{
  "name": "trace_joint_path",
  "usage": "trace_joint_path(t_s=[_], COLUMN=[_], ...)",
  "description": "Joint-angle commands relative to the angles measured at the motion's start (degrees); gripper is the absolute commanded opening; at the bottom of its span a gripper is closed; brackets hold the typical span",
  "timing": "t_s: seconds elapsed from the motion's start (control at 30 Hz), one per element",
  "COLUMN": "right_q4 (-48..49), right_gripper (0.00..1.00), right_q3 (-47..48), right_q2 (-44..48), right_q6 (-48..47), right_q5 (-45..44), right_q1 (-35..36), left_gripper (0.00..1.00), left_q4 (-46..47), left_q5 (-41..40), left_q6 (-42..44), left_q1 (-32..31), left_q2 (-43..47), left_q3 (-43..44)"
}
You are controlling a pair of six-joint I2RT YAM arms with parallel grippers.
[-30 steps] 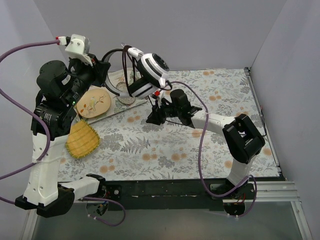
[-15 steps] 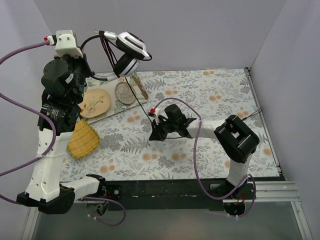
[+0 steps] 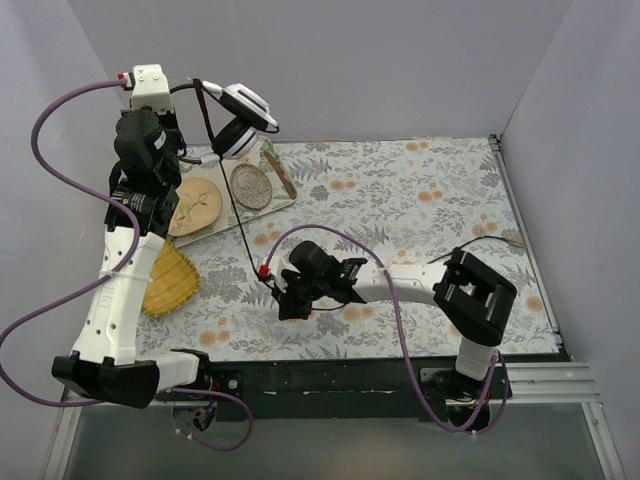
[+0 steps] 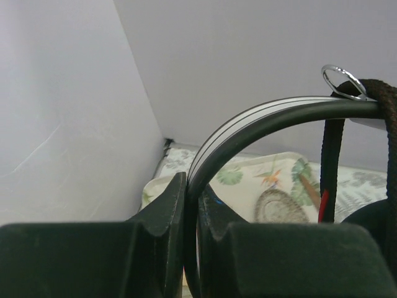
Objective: Wrap the headphones
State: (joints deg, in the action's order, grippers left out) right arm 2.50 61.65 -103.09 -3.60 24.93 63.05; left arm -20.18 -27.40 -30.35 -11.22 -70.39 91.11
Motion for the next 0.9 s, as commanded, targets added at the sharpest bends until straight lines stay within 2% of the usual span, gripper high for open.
trace_joint_path(t_s=[0.0,0.13,0.27,0.37,0.4,0.5,0.63,0.77,0.87], right_q4=[-11.28,-18.39,-28.59,-34.31,-36.32,-37.92,-39.59,-39.51,-37.84], right_gripper=[0.01,0.01,0.01,0.01,0.01,0.01,0.01,0.01,0.01], right_q3=[1.98,6.79,16.64,25.43,27.28,33.88,41.96,49.61,53.83], right_q2=[6.30,10.44,13.17,15.28,15.55,15.90,14.24,11.78,10.46], right_q6=[-3.96,-5.19,-5.63,-6.42,-7.47,-9.14,-13.18,-15.73,-16.97], right_q5=[-3.82,-7.25,-14.28,-23.76,-29.79,-38.69,-45.05,-43.39,-42.16], right_q1=[3.83,6.29,7.62,7.44,7.35,6.39,2.79,-4.49,-8.88], left_gripper=[0.00,0.00,0.00,0.00,0.00,0.00,0.00,0.00,0.00], left_q4=[19.37,29.92,30.20,34.14,38.86,41.63,38.13,29.78,26.08], left_q5=[-4.24,-2.76,1.73,0.95,0.07,-0.56,3.92,10.50,10.44], left_q6=[4.31,13.63,18.30,24.35,28.46,33.67,36.14,37.11,38.52], left_q1=[4.18,4.46,4.11,2.97,2.27,1.12,-1.08,-4.24,-7.66], left_q2=[0.08,0.51,1.48,2.97,3.33,4.99,9.38,14.92,18.44], left_q3=[-3.91,-16.45,-25.88,-34.38,-37.03,-43.29,-48.04,-50.59,-53.05])
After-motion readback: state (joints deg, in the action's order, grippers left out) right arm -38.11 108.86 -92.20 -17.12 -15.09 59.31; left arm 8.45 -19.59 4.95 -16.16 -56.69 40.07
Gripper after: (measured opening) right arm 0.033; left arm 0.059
